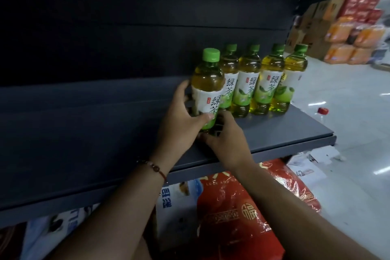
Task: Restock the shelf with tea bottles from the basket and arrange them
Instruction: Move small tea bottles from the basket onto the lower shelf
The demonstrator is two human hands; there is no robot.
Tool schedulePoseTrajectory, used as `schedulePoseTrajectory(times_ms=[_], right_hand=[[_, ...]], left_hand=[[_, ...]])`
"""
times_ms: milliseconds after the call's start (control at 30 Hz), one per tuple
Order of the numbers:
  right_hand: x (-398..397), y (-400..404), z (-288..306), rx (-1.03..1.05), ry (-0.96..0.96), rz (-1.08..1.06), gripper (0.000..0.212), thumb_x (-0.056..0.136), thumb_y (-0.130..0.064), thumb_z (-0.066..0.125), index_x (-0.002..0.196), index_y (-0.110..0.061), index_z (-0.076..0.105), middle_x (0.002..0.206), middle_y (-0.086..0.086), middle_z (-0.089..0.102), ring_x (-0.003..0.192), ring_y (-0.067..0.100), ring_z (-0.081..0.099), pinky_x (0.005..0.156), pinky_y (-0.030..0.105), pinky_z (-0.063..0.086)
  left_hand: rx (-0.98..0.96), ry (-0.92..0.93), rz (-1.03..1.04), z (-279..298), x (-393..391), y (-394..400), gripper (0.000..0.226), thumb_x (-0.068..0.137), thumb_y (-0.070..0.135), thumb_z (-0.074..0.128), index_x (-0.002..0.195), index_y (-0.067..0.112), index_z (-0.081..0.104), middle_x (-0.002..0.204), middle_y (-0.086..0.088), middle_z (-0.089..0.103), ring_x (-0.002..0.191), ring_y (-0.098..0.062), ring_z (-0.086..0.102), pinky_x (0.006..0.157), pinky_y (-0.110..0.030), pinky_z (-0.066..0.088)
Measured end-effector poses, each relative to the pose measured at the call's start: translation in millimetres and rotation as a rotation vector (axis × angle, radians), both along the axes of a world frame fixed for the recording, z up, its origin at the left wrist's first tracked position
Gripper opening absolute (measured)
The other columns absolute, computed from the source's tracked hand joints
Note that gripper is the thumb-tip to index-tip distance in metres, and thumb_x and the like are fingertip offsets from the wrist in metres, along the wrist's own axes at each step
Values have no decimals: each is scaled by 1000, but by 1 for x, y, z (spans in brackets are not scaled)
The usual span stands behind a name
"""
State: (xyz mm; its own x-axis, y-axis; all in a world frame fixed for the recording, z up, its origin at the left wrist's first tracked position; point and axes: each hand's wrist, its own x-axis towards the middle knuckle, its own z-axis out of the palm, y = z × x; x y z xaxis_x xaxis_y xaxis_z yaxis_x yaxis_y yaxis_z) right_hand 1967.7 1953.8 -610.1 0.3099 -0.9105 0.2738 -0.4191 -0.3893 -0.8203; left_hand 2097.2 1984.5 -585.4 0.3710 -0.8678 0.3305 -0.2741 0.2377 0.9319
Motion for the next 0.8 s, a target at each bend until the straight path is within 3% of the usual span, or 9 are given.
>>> schedulePoseTrajectory(times_ms=[100, 233, 400, 800], right_hand=[[8, -13, -5, 4, 15, -32, 56, 78, -28, 81, 123, -25, 48, 117, -13, 61, 109, 7, 58, 88, 23, 48], [18, -30, -4, -11, 37, -75, 56, 78, -27, 81, 125, -21, 49, 123, -5, 64, 114, 13, 59, 90, 27, 47], [29, -44, -1, -7, 92, -129, 50, 82, -30, 76, 121, -21, 46, 124, 1, 63, 113, 23, 59, 91, 43, 52], [39, -48, 3, -11, 180, -136, 41, 92, -20, 63, 129, -13, 48, 129, 12, 57, 117, 33, 56, 96, 44, 48]], left_hand=[[20, -56, 31, -6, 8, -16, 85, 79, 19, 81, 147, 43, 36, 135, 7, 57, 119, -12, 59, 90, -42, 58], [22, -155, 80, -11, 14, -38, 81, 84, 23, 77, 150, 44, 33, 130, 0, 54, 112, -12, 60, 83, -33, 58], [-4, -190, 166, -19, 13, -55, 71, 87, 26, 73, 148, 40, 39, 130, 2, 54, 114, -16, 59, 86, -46, 59], [18, -242, 246, -17, 11, -59, 69, 89, 27, 71, 150, 36, 38, 136, 2, 54, 114, -16, 60, 87, -43, 58]])
